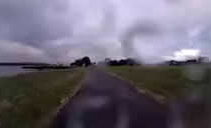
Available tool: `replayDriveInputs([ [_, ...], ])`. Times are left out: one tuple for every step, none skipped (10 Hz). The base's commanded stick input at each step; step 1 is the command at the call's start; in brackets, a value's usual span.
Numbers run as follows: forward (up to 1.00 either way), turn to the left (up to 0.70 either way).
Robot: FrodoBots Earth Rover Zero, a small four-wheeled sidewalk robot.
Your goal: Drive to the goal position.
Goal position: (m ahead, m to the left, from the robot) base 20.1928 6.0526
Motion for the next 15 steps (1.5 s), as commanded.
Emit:
replayDriveInputs([
  [0.70, 0.00],
  [0.70, 0.00],
  [0.70, 0.00],
  [0.70, 0.00],
  [0.70, 0.00],
  [0.70, 0.00],
  [0.70, 0.00],
  [0.70, 0.00],
  [0.70, 0.00],
  [0.70, 0.00],
  [0.70, 0.00],
  [0.70, 0.00],
  [0.70, 0.00],
  [0.70, 0.00],
  [0.70, 0.00],
])
